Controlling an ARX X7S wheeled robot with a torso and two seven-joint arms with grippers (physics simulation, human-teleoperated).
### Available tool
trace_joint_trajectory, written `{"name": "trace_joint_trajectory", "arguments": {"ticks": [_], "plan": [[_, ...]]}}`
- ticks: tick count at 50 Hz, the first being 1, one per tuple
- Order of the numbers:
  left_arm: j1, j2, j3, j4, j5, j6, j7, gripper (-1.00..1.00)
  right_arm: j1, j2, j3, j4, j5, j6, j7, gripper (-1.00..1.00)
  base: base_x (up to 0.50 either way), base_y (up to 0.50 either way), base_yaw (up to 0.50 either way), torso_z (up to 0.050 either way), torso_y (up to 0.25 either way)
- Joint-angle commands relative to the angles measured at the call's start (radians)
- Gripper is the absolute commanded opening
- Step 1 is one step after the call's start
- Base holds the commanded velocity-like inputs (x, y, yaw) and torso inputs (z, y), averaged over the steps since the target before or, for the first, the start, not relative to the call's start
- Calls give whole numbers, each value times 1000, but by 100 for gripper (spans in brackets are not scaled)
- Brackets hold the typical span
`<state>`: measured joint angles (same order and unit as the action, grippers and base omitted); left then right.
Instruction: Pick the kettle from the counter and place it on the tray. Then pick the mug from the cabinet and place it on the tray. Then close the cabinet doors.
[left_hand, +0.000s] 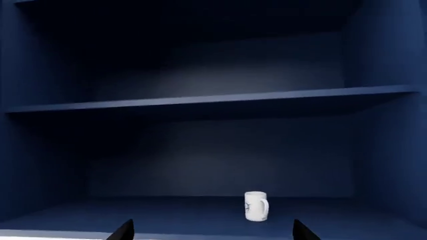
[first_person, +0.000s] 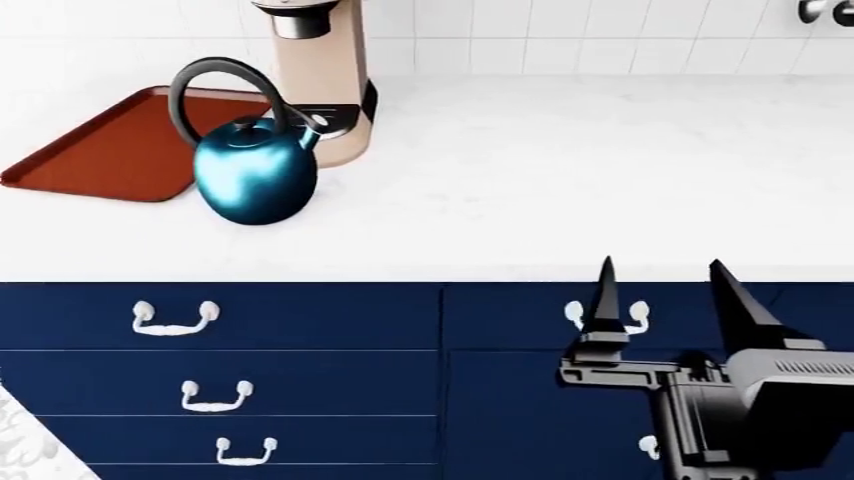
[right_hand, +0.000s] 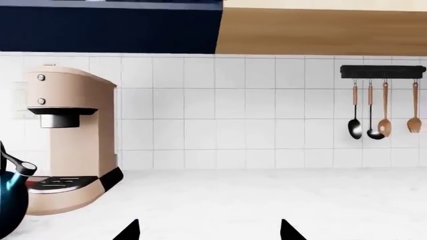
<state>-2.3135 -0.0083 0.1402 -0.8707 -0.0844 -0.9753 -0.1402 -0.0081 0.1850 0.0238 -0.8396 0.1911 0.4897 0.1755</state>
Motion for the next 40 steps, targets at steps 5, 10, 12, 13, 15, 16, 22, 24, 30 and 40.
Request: {"name": "trace_joint_trajectory", "arguments": {"ticks": [5, 10, 12, 13, 15, 16, 22, 24, 30, 40], "plan": [[-43, 8, 26, -52, -27, 1, -5, 100, -5, 6, 18, -2, 30, -5, 10, 100, 0, -500, 0, 50, 7], [-43, 8, 16, -59, -21, 4, -1, 100, -2, 10, 17, -1, 31, -6, 15, 100, 0, -500, 0, 50, 7], [-43, 8, 12, -66, -9, 5, 8, 100, 4, 14, 19, -6, 32, 0, 18, 100, 0, -500, 0, 50, 7], [-43, 8, 2, -68, 3, 4, 14, 100, 14, 15, 30, -14, 42, 13, 22, 100, 0, -438, 0, 50, 8], [-43, 8, -17, -77, 27, 8, 24, 100, 49, 26, 47, -53, 58, 64, 33, 100, 0, 0, 0, 50, 6], [-43, 8, -21, -80, 36, 10, 29, 100, 68, 36, 48, -75, 59, 94, 40, 100, 0, 0, 0, 50, 6], [-43, 7, -38, -80, 88, 13, 49, 100, 420, 245, 151, -207, 498, 509, 334, 100, 0, 0, 0, 10, 0], [-43, 7, -35, -74, 99, 10, 57, 100, 579, 393, 161, -207, 798, 547, 581, 100, 0, 0, 0, 0, 0], [-43, 7, -37, -48, 132, -4, 86, 100, 1081, 609, 96, -114, 1449, 610, 993, 100, 0, 0, 0, 0, 0], [-43, 7, -45, -57, 173, 6, 84, 100, 1326, 664, -12, -48, 1637, 597, 1103, 100, 266, 0, 0, 0, 0]]}}
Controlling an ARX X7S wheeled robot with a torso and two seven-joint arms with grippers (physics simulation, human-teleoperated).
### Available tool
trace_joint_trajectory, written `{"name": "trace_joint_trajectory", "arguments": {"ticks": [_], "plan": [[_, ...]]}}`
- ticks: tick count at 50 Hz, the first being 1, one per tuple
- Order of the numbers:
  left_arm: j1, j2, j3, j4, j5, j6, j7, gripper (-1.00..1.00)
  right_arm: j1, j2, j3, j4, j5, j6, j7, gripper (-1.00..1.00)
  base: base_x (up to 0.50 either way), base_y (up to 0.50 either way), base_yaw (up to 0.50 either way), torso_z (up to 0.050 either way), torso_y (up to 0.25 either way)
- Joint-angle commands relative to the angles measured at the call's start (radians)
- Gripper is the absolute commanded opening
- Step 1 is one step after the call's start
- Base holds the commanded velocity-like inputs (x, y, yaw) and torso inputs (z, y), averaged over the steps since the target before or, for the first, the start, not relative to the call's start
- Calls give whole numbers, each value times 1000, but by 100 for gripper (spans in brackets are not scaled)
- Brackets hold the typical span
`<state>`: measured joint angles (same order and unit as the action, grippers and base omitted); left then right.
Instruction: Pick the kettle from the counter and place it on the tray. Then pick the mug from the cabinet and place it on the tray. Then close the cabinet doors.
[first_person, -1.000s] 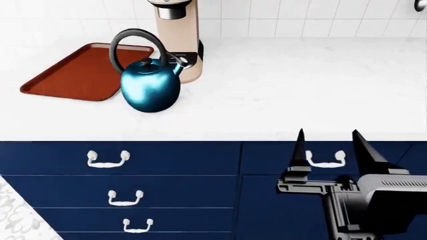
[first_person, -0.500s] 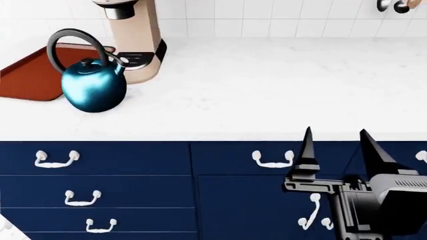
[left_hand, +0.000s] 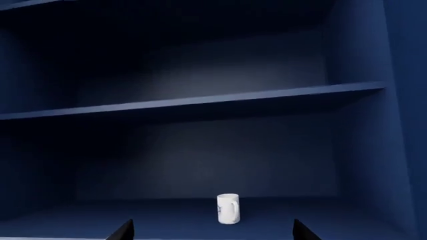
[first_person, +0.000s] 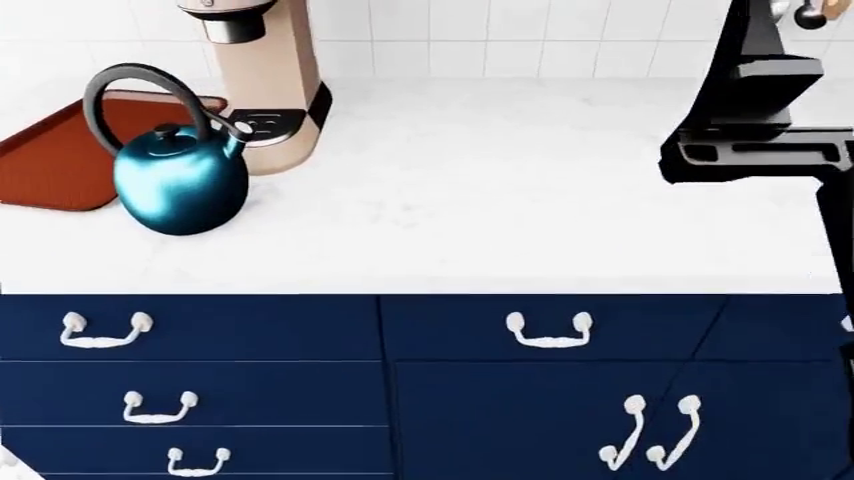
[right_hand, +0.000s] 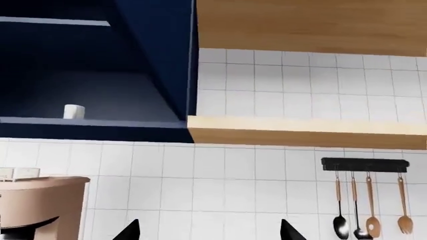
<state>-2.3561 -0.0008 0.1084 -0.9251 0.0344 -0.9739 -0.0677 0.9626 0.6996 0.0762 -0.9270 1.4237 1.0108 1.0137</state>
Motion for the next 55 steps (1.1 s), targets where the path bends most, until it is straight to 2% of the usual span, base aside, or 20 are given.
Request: {"name": "trace_joint_trajectory", "arguments": {"ticks": [1, 13, 34, 55], "plan": [[0, 0, -17, -3, 61, 5, 11, 100, 355, 150, -67, 39, 405, 76, 265, 100, 500, 0, 0, 0, 0], [0, -2, -72, 11, 67, -37, -42, 100, 333, 141, -68, 36, 374, 83, 240, 100, 500, 0, 0, 0, 0], [0, -3, -86, 65, 54, -120, -44, 100, 323, 128, -84, 35, 359, 78, 233, 100, 500, 0, 0, 0, 1], [0, -8, -90, 33, 78, -120, -40, 100, 292, 120, -80, 35, 322, 75, 204, 100, 500, 0, 0, 0, 1]]}}
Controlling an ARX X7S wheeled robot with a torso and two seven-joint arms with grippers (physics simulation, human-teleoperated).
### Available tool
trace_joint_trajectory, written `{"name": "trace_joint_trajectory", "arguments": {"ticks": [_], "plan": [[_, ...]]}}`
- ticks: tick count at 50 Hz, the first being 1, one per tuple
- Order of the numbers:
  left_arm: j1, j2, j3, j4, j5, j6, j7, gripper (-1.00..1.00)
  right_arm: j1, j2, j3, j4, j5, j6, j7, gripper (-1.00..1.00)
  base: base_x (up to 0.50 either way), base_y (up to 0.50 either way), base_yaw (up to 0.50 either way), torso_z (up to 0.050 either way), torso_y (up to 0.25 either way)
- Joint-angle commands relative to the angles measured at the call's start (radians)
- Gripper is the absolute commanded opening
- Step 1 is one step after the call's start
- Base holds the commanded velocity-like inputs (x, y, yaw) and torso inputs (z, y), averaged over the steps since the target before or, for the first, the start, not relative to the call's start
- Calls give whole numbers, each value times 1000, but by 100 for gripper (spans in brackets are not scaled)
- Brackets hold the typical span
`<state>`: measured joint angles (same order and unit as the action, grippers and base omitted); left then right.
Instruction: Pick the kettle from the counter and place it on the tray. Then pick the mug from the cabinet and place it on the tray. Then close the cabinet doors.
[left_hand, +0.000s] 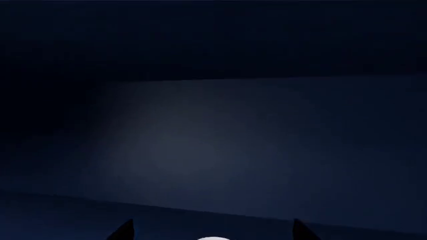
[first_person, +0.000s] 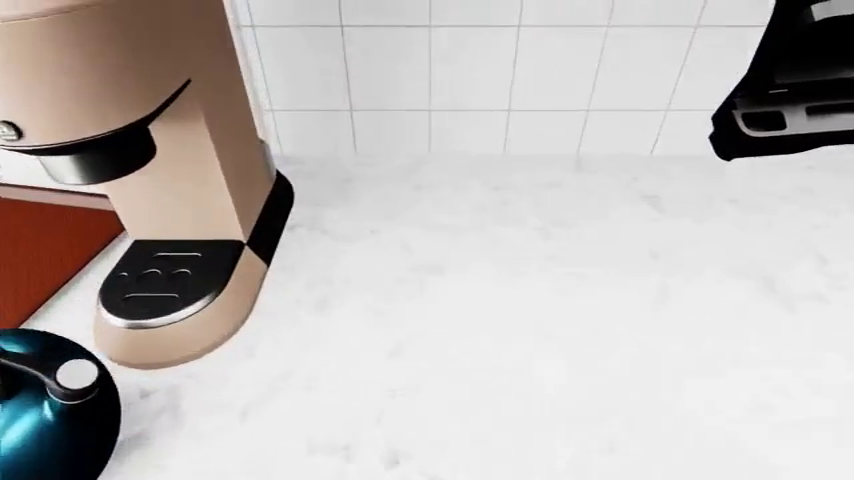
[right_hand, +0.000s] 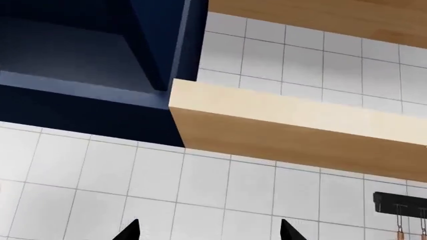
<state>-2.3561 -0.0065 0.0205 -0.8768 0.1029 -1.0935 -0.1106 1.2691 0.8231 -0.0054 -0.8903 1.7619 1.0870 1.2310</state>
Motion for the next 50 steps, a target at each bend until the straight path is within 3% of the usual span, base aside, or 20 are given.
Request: {"name": "trace_joint_trajectory", "arguments": {"ticks": [1, 9, 22, 31, 32, 50], "plan": [[0, -3, -3, -17, 10, 0, 1, 100, -17, -4, 2, -1, -19, -1, -15, 100, 500, 0, 0, 0, 0], [0, -8, -7, -64, -2, 11, -8, 100, -29, -8, 5, -11, -39, -4, -20, 100, 312, 0, 0, 0, 3], [0, -25, -14, -429, -66, 115, -51, 100, -75, -34, -1, -11, -111, 4, -59, 100, 0, 0, 0, 0, 0], [83, -29, 5, -431, -89, 90, -45, 100, -123, -46, 6, -13, -168, 1, -100, 100, 0, 0, 0, 0, 0], [87, -30, 5, -431, -91, 92, -48, -100, -131, -47, 8, -14, -176, -1, -105, 100, 0, 0, 0, 0, 0], [71, -40, 17, -431, -102, 164, -71, -100, -171, -45, 14, -20, -209, -15, -130, 100, 0, 0, 0, 0, 0]]}}
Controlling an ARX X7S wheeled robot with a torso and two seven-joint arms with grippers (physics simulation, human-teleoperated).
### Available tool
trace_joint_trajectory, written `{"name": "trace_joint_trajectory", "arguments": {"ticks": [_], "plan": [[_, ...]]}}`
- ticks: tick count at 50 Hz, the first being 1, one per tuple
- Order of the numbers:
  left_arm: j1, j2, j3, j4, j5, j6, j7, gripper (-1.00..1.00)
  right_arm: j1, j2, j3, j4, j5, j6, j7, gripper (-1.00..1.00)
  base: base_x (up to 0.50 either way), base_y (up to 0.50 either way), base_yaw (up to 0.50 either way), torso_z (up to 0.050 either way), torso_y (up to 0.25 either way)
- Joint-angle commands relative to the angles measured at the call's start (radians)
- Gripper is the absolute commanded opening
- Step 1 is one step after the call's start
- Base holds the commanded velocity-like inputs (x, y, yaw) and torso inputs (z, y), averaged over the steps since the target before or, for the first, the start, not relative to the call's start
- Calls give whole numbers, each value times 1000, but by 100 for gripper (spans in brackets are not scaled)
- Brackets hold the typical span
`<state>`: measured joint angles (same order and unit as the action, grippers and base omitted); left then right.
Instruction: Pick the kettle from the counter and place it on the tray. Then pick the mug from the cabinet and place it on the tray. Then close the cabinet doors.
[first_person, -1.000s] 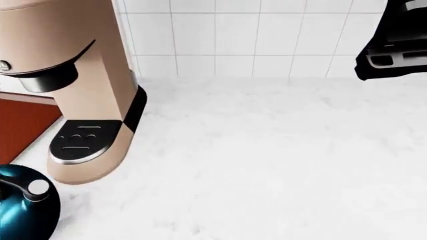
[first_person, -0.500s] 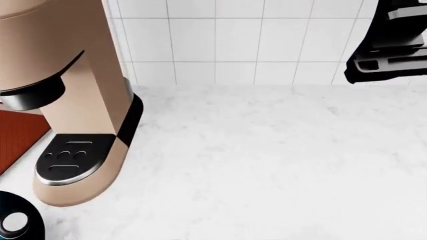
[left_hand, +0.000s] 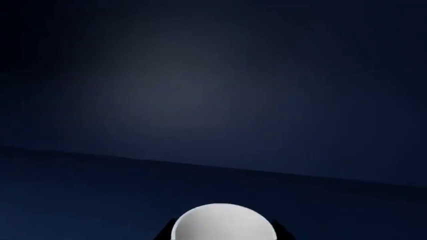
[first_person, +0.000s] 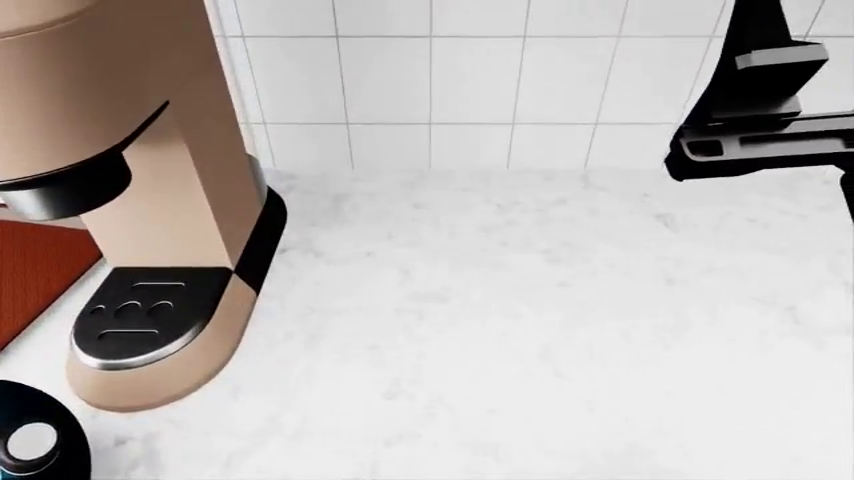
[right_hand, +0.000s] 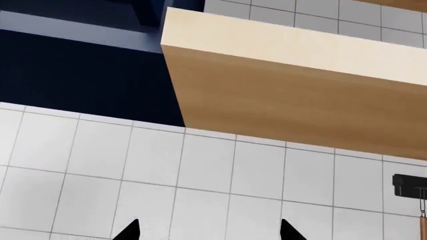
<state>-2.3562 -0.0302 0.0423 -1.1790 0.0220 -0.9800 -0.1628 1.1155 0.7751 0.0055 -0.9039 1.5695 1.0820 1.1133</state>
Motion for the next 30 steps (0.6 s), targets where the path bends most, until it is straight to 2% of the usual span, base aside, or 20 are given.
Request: {"name": "trace_joint_trajectory", "arguments": {"ticks": [1, 6, 13, 30], "plan": [[58, -16, -6, -129, -22, 71, -25, -100, -17, 3, 3, -7, -16, -11, -12, 100, 0, 0, 0, 0, 0], [0, -11, 3, -106, -14, 141, -17, -100, -16, 4, 0, -6, -15, -13, -10, 100, 0, 0, 0, 0, 0], [0, -5, -17, 106, 27, 14, 18, -100, -14, 6, -6, -11, 3, -18, 1, 100, -30, 0, 0, 0, 0], [0, -6, -23, 381, 90, -186, 119, -100, -9, 35, 10, -26, 76, -48, 42, 100, -428, 0, 0, 0, 0]]}}
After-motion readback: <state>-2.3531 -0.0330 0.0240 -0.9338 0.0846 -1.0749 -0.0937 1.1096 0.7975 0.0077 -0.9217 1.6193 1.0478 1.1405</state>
